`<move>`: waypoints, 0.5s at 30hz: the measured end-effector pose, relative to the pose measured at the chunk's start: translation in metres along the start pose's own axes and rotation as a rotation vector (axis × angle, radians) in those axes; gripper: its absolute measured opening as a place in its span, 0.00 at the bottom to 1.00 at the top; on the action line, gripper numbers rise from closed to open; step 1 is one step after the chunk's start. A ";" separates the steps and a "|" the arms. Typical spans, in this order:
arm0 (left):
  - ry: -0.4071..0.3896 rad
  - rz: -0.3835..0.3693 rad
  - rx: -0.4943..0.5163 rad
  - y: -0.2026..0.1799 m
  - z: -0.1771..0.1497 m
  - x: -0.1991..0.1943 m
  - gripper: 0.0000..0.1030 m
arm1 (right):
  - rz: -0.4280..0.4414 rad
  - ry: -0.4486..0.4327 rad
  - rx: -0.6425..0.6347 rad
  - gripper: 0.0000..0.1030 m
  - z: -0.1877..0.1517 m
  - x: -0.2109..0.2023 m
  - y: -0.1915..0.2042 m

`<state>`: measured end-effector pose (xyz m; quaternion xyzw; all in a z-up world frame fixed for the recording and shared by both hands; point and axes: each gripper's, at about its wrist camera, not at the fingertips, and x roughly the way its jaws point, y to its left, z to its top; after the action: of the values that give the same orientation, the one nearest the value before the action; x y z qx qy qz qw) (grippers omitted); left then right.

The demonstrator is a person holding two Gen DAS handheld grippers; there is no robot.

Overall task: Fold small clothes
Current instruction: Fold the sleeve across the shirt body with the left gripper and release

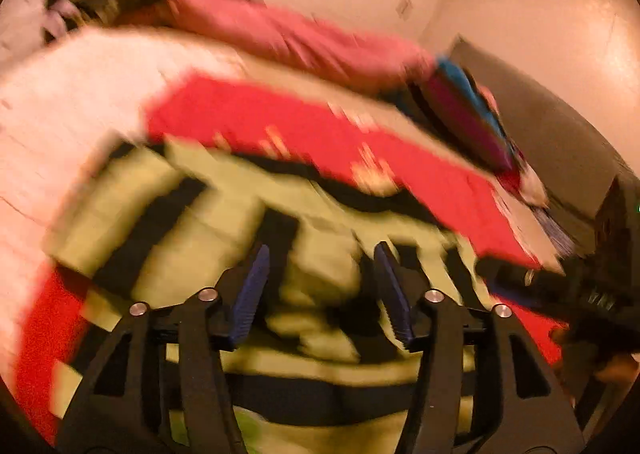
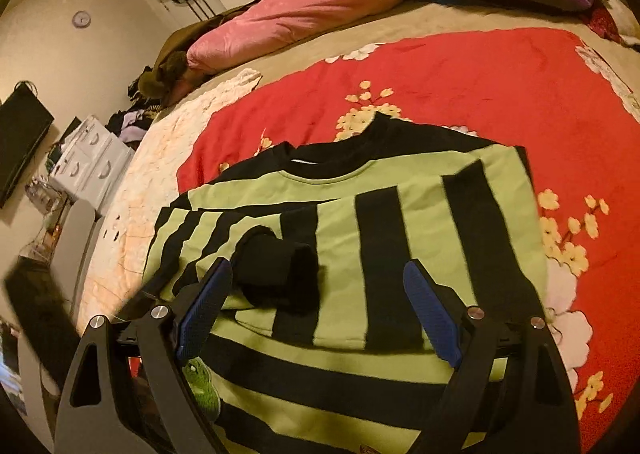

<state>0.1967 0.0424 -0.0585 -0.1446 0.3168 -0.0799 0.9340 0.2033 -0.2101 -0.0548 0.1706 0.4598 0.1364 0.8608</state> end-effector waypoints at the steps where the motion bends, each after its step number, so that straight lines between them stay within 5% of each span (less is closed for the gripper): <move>1: -0.043 0.046 0.007 0.005 0.005 -0.007 0.53 | 0.004 0.006 -0.006 0.84 0.001 0.003 0.003; 4: -0.100 0.223 -0.015 0.034 0.015 -0.020 0.56 | 0.056 0.059 0.032 0.84 0.001 0.021 0.008; 7: -0.087 0.301 -0.086 0.062 0.019 -0.022 0.56 | 0.067 0.103 0.058 0.84 -0.005 0.039 0.012; 15: -0.066 0.312 -0.219 0.101 0.014 -0.021 0.60 | 0.157 0.181 0.185 0.84 -0.013 0.074 0.006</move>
<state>0.1943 0.1457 -0.0685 -0.1968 0.3112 0.1055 0.9237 0.2315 -0.1735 -0.1139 0.2714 0.5314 0.1752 0.7831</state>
